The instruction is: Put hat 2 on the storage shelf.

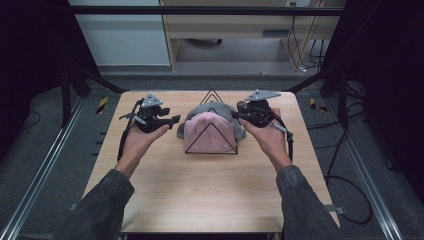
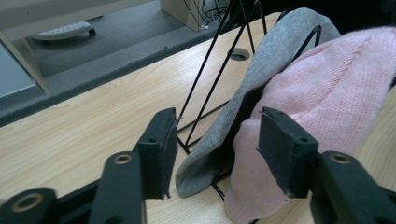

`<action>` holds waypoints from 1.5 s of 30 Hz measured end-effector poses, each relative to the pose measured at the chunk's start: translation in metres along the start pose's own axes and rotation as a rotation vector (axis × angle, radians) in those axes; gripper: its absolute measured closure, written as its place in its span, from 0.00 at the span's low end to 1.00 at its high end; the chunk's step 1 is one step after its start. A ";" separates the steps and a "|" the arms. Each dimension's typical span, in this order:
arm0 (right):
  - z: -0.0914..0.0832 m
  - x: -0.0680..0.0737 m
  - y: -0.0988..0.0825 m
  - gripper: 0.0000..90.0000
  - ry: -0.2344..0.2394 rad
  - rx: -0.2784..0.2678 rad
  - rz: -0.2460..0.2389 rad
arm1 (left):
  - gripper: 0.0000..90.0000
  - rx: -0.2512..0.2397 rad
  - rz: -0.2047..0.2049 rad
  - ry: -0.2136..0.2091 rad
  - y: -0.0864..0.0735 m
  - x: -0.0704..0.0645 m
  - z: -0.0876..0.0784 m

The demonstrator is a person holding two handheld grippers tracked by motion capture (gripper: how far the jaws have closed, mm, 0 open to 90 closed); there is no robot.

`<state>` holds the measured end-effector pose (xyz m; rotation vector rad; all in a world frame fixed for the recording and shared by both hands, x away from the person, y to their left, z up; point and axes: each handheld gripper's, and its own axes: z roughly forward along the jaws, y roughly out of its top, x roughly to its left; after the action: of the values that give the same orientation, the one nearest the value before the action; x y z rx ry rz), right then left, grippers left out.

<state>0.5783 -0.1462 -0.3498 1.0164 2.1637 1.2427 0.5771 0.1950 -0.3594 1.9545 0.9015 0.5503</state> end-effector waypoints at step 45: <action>-0.041 0.017 -0.043 0.08 -0.102 0.004 0.031 | 0.06 0.114 0.121 -0.031 -0.059 -0.030 -0.051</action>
<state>0.5236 -0.1696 -0.3673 1.0948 2.0813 1.1747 0.5019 0.2193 -0.3854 2.1256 0.8151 0.5465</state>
